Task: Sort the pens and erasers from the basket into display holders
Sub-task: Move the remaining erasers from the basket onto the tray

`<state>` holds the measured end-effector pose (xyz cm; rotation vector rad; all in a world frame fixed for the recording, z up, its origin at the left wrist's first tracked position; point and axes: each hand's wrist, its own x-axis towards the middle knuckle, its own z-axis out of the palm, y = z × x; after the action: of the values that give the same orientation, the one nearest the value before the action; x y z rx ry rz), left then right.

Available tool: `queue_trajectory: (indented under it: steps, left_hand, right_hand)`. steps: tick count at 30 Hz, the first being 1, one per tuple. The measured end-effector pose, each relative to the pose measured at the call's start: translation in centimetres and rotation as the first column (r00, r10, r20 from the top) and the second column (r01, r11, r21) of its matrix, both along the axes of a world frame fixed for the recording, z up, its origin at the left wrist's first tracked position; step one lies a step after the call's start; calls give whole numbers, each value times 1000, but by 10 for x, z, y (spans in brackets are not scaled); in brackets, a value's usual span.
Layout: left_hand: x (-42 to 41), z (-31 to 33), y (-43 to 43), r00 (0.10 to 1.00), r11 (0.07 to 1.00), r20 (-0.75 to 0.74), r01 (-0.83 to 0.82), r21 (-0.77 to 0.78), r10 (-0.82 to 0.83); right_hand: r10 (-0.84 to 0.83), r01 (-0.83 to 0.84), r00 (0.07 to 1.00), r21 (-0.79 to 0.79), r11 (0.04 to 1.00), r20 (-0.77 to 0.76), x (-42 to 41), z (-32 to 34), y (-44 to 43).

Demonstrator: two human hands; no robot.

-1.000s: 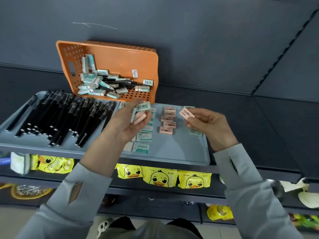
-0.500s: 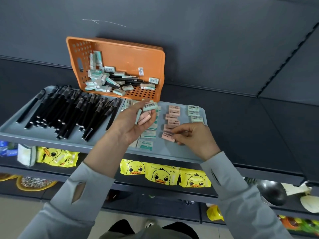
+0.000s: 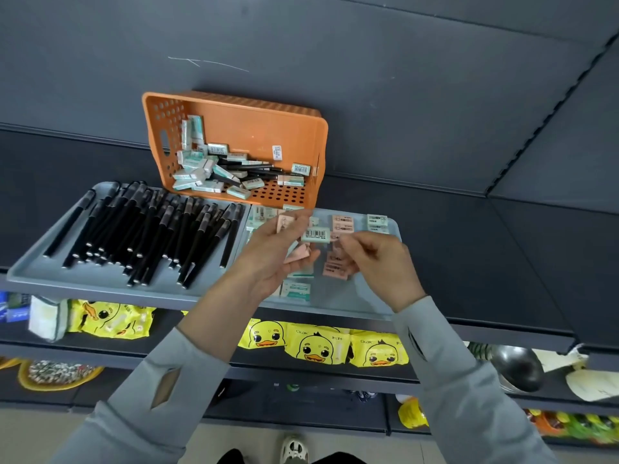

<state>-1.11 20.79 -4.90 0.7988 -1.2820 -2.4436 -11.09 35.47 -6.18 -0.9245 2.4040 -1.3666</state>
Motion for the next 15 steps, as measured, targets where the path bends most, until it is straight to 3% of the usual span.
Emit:
queue_trajectory:
  steps: [3, 5, 10, 15]
  left_hand:
    - [-5, 3, 7, 999, 988, -6, 48, -144, -50]
    - [-9, 5, 7, 1000, 987, 12, 23, -160, -21]
    - [-10, 12, -12, 993, 994, 72, -96, 47, 92]
    - [-12, 14, -17, 991, 978, 54, -132, 162, 125]
  right_hand:
    - [102, -18, 940, -251, 968, 326, 7, 12, -16]
    - [106, 12, 920, -297, 955, 377, 2, 15, -17]
    - [114, 101, 862, -388, 916, 493, -18, 15, 7]
    - [80, 83, 885, -323, 943, 459, -29, 4, 19]
